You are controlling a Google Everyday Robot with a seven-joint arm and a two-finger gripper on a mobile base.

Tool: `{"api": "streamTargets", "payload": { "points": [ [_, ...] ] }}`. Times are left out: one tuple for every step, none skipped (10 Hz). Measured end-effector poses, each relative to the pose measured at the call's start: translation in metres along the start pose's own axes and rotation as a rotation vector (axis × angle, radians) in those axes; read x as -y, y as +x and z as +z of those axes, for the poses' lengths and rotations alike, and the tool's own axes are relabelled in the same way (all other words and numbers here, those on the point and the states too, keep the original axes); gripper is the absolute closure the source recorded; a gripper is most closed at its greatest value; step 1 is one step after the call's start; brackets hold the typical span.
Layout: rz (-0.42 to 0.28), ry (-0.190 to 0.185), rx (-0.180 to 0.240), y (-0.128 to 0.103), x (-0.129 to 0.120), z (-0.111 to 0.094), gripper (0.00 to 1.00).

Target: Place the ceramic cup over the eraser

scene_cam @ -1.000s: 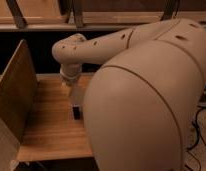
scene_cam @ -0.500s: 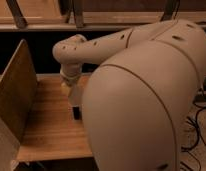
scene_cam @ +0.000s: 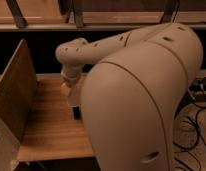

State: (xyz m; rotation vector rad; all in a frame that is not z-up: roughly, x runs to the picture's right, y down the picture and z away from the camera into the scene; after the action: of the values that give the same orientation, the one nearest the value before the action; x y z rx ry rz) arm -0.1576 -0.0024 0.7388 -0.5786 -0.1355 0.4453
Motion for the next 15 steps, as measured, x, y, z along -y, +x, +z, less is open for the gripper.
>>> {"api": "streamTargets", "payload": {
  "points": [
    [0.006,-0.005,0.009,0.002,0.000,0.003,1.00],
    [0.012,-0.009,0.022,0.004,0.000,0.007,1.00],
    [0.015,-0.009,0.041,0.008,0.002,0.012,1.00],
    [0.013,-0.008,0.063,0.013,0.003,0.018,1.00],
    [0.005,-0.008,0.085,0.020,0.004,0.025,1.00],
    [-0.012,-0.008,0.108,0.029,0.005,0.037,1.00],
    [-0.022,-0.009,0.125,0.034,0.005,0.044,1.00],
    [-0.032,-0.015,0.158,0.037,0.006,0.054,1.00],
    [-0.039,-0.024,0.183,0.039,0.007,0.063,1.00],
    [-0.055,-0.038,0.202,0.038,0.005,0.073,1.00],
    [-0.085,-0.062,0.211,0.034,0.000,0.085,1.00],
    [-0.108,-0.078,0.212,0.030,-0.004,0.093,1.00],
    [-0.138,-0.101,0.202,0.026,-0.010,0.102,1.00],
    [-0.164,-0.122,0.180,0.026,-0.014,0.109,1.00],
    [-0.188,-0.127,0.159,0.024,-0.015,0.112,1.00]
  ]
}}
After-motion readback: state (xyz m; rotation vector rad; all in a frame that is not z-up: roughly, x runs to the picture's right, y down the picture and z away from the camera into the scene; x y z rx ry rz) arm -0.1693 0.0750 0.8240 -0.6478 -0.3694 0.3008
